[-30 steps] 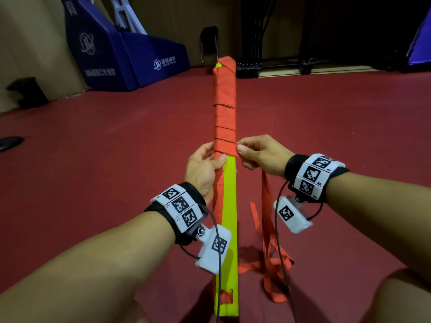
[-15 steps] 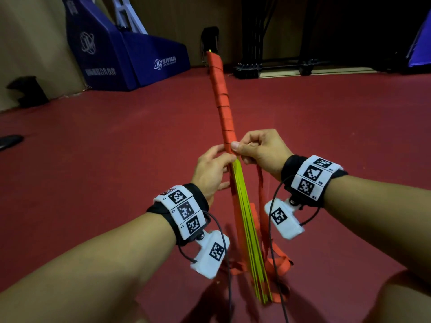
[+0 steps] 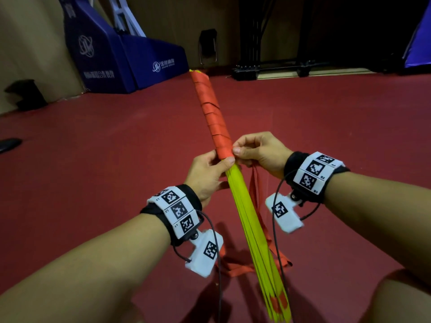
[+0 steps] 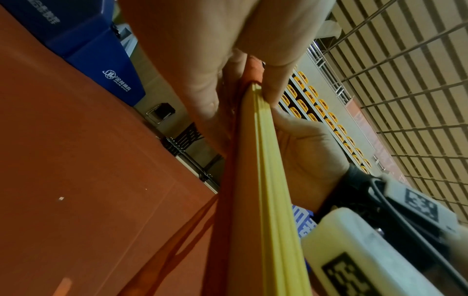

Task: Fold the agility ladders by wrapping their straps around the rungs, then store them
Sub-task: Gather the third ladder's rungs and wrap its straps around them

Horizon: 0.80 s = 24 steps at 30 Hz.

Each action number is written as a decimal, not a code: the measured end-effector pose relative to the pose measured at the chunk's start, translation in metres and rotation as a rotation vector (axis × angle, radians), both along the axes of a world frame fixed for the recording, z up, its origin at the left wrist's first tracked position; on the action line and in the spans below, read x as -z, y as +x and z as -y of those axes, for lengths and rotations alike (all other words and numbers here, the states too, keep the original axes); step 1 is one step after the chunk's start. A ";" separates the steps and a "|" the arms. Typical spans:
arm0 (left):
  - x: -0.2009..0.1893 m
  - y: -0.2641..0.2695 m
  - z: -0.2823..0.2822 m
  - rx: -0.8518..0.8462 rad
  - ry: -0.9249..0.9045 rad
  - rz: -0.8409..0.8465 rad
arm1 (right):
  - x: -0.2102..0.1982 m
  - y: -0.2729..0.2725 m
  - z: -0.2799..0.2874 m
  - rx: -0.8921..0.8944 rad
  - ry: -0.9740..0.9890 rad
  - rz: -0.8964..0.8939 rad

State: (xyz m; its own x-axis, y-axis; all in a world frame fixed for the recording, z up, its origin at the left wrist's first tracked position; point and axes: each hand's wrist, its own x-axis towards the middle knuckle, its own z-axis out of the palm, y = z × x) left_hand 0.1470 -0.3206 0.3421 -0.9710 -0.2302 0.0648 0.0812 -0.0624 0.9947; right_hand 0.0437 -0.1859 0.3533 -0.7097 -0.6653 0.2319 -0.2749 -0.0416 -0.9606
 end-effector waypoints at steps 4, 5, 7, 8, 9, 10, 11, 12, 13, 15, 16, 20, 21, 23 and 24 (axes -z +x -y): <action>-0.001 -0.001 0.001 -0.015 0.038 0.013 | 0.003 -0.008 -0.005 0.064 0.121 -0.094; -0.001 -0.001 0.002 -0.022 0.040 0.013 | 0.004 -0.009 -0.006 0.080 0.136 -0.099; -0.001 -0.003 0.002 -0.028 0.039 0.008 | 0.006 -0.011 -0.006 0.096 0.140 -0.090; -0.001 -0.003 0.002 -0.027 0.041 0.004 | 0.006 -0.012 -0.007 0.099 0.137 -0.083; -0.001 -0.003 0.001 -0.027 0.046 -0.001 | 0.006 -0.011 -0.007 0.102 0.135 -0.077; 0.000 -0.003 0.001 -0.029 0.054 -0.005 | 0.005 -0.011 -0.007 0.104 0.137 -0.075; 0.000 -0.004 0.002 -0.032 0.063 -0.011 | 0.004 -0.010 -0.007 0.106 0.144 -0.076; 0.000 -0.004 0.002 -0.034 0.072 -0.014 | 0.002 -0.008 -0.008 0.104 0.153 -0.074; 0.000 -0.004 0.003 -0.041 0.078 -0.019 | 0.002 -0.007 -0.008 0.094 0.161 -0.070; 0.002 -0.005 0.005 -0.067 0.093 -0.026 | 0.001 -0.005 -0.008 0.055 0.170 -0.060; 0.003 -0.006 0.005 -0.084 0.109 -0.031 | 0.001 -0.004 -0.008 0.036 0.171 -0.053; 0.005 -0.008 0.005 -0.156 0.181 -0.061 | 0.002 -0.001 -0.003 0.046 0.143 -0.057; 0.005 -0.008 0.006 -0.166 0.190 -0.075 | 0.002 -0.001 -0.002 0.061 0.130 -0.073; 0.006 -0.008 0.005 -0.169 0.177 -0.082 | 0.002 0.000 0.001 0.081 0.089 -0.089; 0.008 -0.008 0.005 -0.165 0.149 -0.067 | 0.002 0.001 0.002 0.092 0.066 -0.092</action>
State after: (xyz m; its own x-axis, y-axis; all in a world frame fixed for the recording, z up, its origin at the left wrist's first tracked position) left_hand 0.1385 -0.3257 0.3342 -0.9140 -0.3977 0.0808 0.1677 -0.1889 0.9676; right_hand 0.0444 -0.1878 0.3516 -0.7459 -0.6144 0.2570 -0.3620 0.0501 -0.9308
